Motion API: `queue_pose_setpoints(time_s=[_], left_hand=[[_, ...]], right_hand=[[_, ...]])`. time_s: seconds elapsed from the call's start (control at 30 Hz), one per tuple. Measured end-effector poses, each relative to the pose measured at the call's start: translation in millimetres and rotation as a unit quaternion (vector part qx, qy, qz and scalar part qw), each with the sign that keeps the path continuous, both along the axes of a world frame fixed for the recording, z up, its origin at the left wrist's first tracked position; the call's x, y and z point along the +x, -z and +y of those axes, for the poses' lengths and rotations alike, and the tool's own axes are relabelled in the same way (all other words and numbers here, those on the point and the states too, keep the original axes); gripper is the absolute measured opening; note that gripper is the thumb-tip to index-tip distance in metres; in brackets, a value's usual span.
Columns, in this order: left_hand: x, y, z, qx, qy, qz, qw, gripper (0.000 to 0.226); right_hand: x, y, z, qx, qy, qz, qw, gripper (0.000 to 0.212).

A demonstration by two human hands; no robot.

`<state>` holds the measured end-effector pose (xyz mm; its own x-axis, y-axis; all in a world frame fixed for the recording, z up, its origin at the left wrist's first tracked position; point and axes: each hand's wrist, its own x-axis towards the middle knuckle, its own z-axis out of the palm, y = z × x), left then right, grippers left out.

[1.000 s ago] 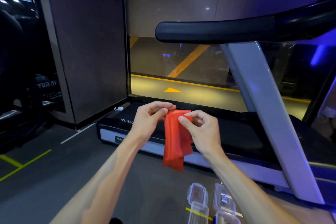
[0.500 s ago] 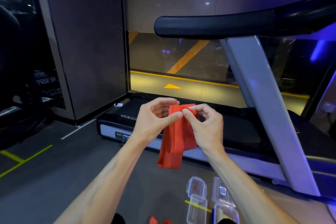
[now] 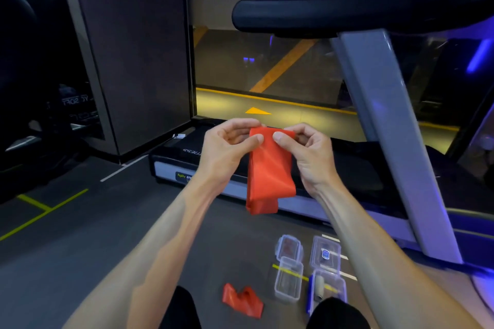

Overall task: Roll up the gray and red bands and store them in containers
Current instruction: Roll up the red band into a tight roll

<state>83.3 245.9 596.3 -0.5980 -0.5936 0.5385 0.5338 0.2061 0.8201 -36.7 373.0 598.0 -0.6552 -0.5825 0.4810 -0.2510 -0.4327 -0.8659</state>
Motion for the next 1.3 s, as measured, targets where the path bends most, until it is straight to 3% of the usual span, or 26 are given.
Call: queue_pose_setpoints(time_s=[0.23, 0.33, 0.57, 0.73, 0.8, 0.87, 1.1, 1.3], left_hand=[[26, -8, 14, -0.046, -0.048, 0.006, 0.998, 0.026], [46, 9, 9, -0.013, -0.090, 0.035, 0.995, 0.024], [61, 100, 6, -0.090, -0.095, -0.157, 0.979, 0.049], [61, 106, 16, -0.107, -0.067, -0.194, 0.973, 0.015], [63, 109, 21, -0.126, -0.072, -0.210, 0.967, 0.023], [63, 114, 28, -0.129, -0.097, -0.215, 0.963, 0.013], [52, 110, 44, -0.052, -0.136, -0.215, 0.966, 0.006], [41, 112, 35, -0.075, -0.117, -0.237, 0.961, 0.017]], right_hand=[[18, -18, 5, -0.023, -0.016, -0.023, 0.999, 0.019], [24, -31, 6, -0.031, -0.010, -0.022, 0.999, 0.018], [44, -68, 16, -0.052, -0.017, -0.042, 0.998, 0.016], [53, -87, 22, -0.072, -0.016, -0.059, 0.996, 0.014], [54, -92, 24, -0.076, -0.012, -0.073, 0.994, 0.012], [55, -97, 25, -0.074, -0.004, -0.088, 0.993, 0.011], [63, -94, 25, -0.080, -0.003, -0.206, 0.975, 0.013], [44, -87, 14, -0.056, 0.024, -0.190, 0.980, 0.008]])
